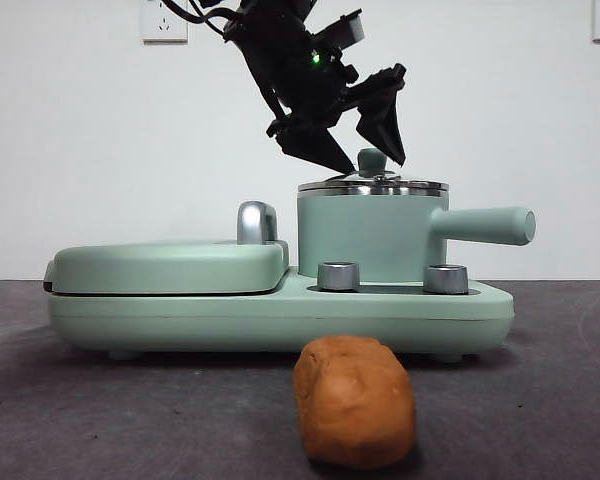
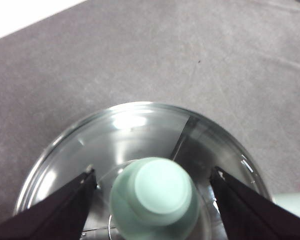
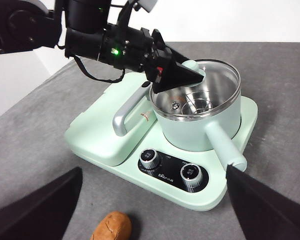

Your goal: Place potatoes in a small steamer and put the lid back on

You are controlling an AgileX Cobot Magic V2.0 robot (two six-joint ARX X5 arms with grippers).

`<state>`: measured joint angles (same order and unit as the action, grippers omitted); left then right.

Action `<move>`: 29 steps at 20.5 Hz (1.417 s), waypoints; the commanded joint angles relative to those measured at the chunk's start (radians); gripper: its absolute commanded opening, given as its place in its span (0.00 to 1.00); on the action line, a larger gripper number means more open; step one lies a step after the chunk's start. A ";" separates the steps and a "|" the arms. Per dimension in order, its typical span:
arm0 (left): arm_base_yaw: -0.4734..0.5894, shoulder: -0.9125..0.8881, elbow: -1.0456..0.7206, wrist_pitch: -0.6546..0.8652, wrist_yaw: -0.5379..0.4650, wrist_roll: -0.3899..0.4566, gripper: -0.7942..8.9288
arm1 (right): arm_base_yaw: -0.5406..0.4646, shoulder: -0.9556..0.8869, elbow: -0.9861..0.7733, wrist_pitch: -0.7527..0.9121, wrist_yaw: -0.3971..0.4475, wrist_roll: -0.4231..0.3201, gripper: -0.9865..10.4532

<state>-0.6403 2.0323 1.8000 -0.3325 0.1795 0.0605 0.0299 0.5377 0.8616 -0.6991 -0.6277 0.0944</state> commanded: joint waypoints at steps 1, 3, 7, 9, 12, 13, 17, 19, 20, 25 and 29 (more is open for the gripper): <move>-0.015 0.026 0.035 0.018 -0.004 0.015 0.35 | 0.001 0.003 0.016 0.007 -0.001 0.011 0.49; -0.016 0.026 0.035 0.010 -0.004 0.034 0.24 | 0.001 0.003 0.016 0.006 -0.001 0.012 0.49; -0.016 0.025 0.036 0.019 -0.004 0.055 0.19 | 0.001 0.003 0.016 0.006 -0.001 0.026 0.49; -0.016 0.022 0.044 0.013 -0.004 0.055 0.19 | 0.001 0.003 0.016 0.007 0.000 0.026 0.49; -0.016 0.004 0.078 -0.017 -0.004 0.055 0.19 | 0.001 0.011 0.016 0.006 0.017 0.033 0.49; -0.016 -0.002 0.098 -0.035 -0.004 0.053 0.19 | 0.001 0.018 0.017 0.002 0.026 0.045 0.49; -0.013 -0.024 0.218 -0.167 -0.004 0.054 0.19 | 0.025 0.078 0.042 -0.015 0.027 0.063 0.49; -0.002 -0.046 0.255 -0.198 -0.004 0.054 0.19 | 0.065 0.113 0.063 -0.026 0.046 0.083 0.49; 0.006 -0.061 0.259 -0.199 -0.004 0.054 0.19 | 0.091 0.133 0.075 -0.036 0.065 0.090 0.49; 0.074 -0.148 0.259 -0.261 -0.004 0.055 0.19 | 0.309 0.277 0.146 -0.095 0.224 0.193 0.49; 0.145 -0.199 0.259 -0.328 -0.004 0.055 0.19 | 0.524 0.422 0.175 -0.094 0.365 0.285 0.49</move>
<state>-0.4988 1.8481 2.0193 -0.6830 0.1741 0.1055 0.5175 0.9340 1.0145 -0.7979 -0.2798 0.3267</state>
